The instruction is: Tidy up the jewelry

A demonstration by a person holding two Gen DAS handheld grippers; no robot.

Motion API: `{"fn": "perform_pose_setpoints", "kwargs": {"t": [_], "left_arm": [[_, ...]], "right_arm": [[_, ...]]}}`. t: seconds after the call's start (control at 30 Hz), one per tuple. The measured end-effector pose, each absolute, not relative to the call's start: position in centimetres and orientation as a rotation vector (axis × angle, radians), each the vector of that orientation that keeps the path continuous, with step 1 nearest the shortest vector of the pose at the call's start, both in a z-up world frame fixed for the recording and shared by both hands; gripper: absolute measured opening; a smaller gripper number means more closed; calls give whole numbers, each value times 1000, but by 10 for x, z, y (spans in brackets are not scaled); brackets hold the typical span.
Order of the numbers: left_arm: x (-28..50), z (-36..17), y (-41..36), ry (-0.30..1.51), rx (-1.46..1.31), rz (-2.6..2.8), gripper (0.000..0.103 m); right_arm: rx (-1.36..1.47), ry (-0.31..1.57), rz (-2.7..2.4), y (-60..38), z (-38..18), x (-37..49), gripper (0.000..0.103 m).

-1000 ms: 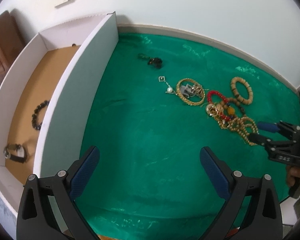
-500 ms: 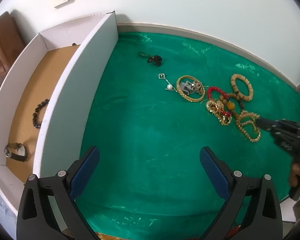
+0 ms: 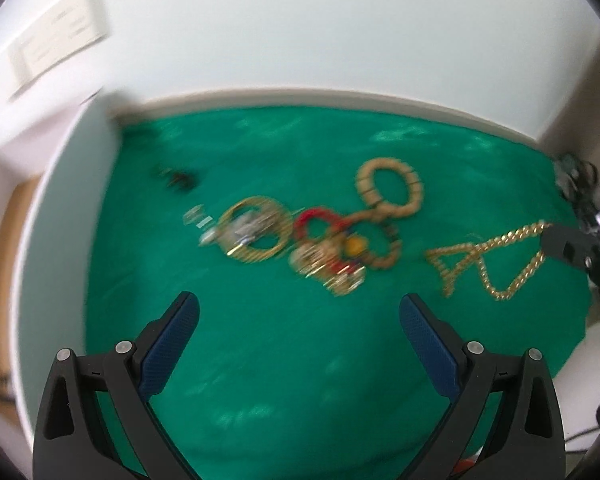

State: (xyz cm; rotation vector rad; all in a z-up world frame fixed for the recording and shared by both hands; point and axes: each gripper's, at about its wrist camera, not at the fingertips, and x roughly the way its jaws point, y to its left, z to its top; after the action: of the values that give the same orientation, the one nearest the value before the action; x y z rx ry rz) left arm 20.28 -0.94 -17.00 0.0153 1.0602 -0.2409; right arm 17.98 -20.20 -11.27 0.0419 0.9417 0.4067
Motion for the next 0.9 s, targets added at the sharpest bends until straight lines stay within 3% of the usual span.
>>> {"fn": "perform_pose_setpoints", "kwargs": {"t": [0.1, 0.2, 0.3, 0.37, 0.43, 0.67, 0.7, 0.73, 0.9], "left_arm": [[220, -180, -43, 1023, 91, -274, 97], [240, -202, -71, 1057, 151, -274, 80], [253, -224, -85, 1111, 188, -256, 71], [256, -234, -89, 1133, 209, -242, 56], [258, -242, -89, 1166, 202, -242, 16], [251, -216, -64, 1131, 78, -310, 12], [249, -206, -55, 1122, 36, -325, 2], [248, -198, -47, 1117, 5, -336, 0], [231, -154, 1, 1054, -145, -342, 0]], "right_arm": [[47, 943, 403, -207, -109, 174, 8], [62, 959, 394, -215, -111, 168, 8], [73, 962, 387, -220, -109, 162, 8], [79, 958, 386, -225, -107, 158, 8], [81, 957, 384, -228, -105, 156, 8], [102, 929, 373, -242, -97, 155, 8], [103, 921, 372, -244, -95, 154, 8], [106, 909, 373, -246, -90, 154, 8], [110, 876, 388, -251, -78, 157, 8]]}}
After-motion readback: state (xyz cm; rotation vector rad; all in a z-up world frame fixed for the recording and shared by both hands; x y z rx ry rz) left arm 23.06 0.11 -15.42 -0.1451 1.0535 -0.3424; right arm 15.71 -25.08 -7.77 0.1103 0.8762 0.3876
